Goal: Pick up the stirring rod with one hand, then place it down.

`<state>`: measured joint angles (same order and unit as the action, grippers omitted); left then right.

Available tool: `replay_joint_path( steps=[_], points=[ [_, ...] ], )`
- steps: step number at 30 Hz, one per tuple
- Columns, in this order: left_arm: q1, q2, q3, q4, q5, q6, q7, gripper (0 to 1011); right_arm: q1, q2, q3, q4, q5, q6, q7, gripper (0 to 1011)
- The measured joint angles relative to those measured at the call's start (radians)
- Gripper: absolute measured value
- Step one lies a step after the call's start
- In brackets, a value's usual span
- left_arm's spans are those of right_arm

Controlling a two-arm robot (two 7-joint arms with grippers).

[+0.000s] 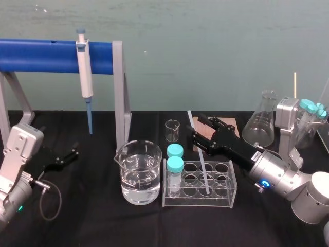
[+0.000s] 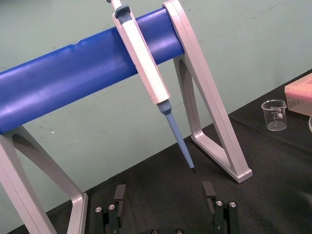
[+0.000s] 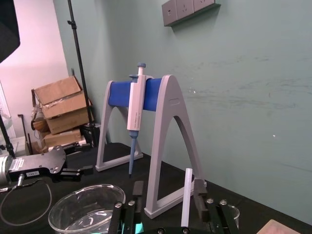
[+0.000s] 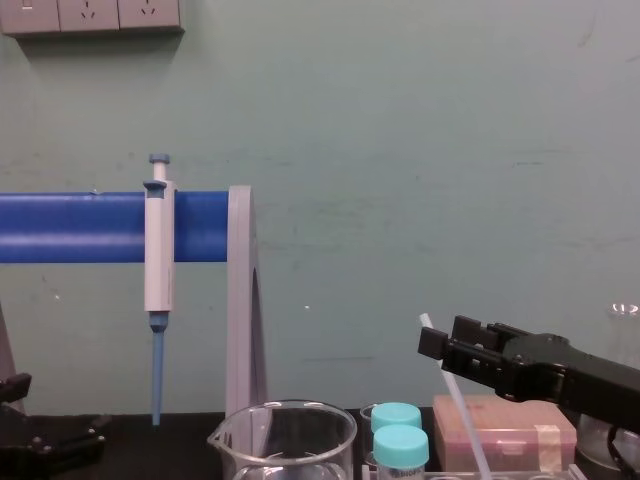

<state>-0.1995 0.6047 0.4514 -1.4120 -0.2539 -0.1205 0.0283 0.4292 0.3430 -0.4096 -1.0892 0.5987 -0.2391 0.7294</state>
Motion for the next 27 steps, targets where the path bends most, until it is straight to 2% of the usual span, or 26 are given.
replay_joint_path(
  steps=[12,15,18,19,20,21,22,25,27],
  points=[
    [0.0,0.0,0.0,0.0,0.0,0.0,0.0,1000,-0.003,0.001,0.004,-0.01,-0.002,-0.001,-0.008,985],
    [0.0,0.0,0.0,0.0,0.0,0.0,0.0,1000,-0.021,0.008,0.026,-0.06,-0.02,-0.002,-0.071,1000],
    [0.0,0.0,0.0,0.0,0.0,0.0,0.0,1000,-0.053,0.02,0.057,-0.131,-0.062,0.002,-0.183,1000],
    [0.0,0.0,0.0,0.0,0.0,0.0,0.0,1000,-0.075,0.027,0.078,-0.172,-0.089,0.012,-0.252,1000],
    [0.0,0.0,0.0,0.0,0.0,0.0,0.0,1000,-0.087,0.03,0.088,-0.192,-0.105,0.019,-0.287,1000],
    [0.0,0.0,0.0,0.0,0.0,0.0,0.0,1000,-0.099,0.033,0.097,-0.21,-0.119,0.028,-0.327,1000],
    [0.0,0.0,0.0,0.0,0.0,0.0,0.0,1000,-0.127,0.036,0.117,-0.243,-0.144,0.052,-0.399,1000],
    [0.0,0.0,0.0,0.0,0.0,0.0,0.0,1000,-0.178,0.038,0.153,-0.283,-0.189,0.103,-0.528,1000],
    [0.0,0.0,0.0,0.0,0.0,0.0,0.0,1000,-0.198,0.037,0.166,-0.289,-0.205,0.129,-0.573,1000]
  ],
)
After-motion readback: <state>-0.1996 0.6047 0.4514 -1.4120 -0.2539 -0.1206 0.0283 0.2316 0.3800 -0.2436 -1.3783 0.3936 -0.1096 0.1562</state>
